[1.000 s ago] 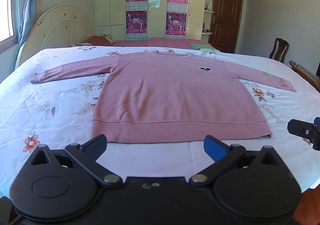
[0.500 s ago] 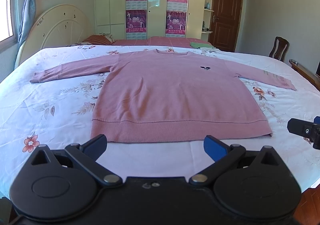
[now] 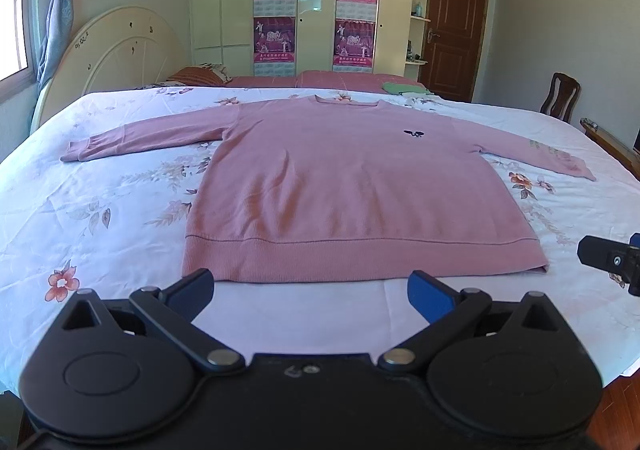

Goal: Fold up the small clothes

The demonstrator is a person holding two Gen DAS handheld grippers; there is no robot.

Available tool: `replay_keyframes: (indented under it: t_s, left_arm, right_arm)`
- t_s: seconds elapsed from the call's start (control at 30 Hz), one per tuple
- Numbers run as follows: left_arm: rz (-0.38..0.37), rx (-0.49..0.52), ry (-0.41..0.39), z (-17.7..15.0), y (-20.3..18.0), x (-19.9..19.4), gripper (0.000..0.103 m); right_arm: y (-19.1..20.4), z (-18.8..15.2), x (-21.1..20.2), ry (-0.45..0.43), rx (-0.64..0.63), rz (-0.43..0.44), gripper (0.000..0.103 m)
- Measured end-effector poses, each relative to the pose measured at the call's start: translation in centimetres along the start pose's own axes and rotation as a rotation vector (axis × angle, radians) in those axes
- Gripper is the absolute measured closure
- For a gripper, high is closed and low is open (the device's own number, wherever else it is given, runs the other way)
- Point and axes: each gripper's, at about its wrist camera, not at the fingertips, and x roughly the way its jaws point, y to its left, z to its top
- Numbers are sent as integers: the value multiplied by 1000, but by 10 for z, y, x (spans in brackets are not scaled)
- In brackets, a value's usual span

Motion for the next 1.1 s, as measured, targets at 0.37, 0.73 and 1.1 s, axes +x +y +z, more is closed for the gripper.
replay_keyframes:
  t_s: [0.37,0.73,1.1]
  left_arm:
    - [2,-4,10,0,2,3,0]
    - [-177,-88,75,9,-7,32,1]
    - [-258,-154,37,63,-33,97,5]
  right_arm:
    - [0,0,4,7,-1,5,0]
    - [-20,4,14,13,35,-15,0]
    - [-103,36,53,-29,117,-88,0]
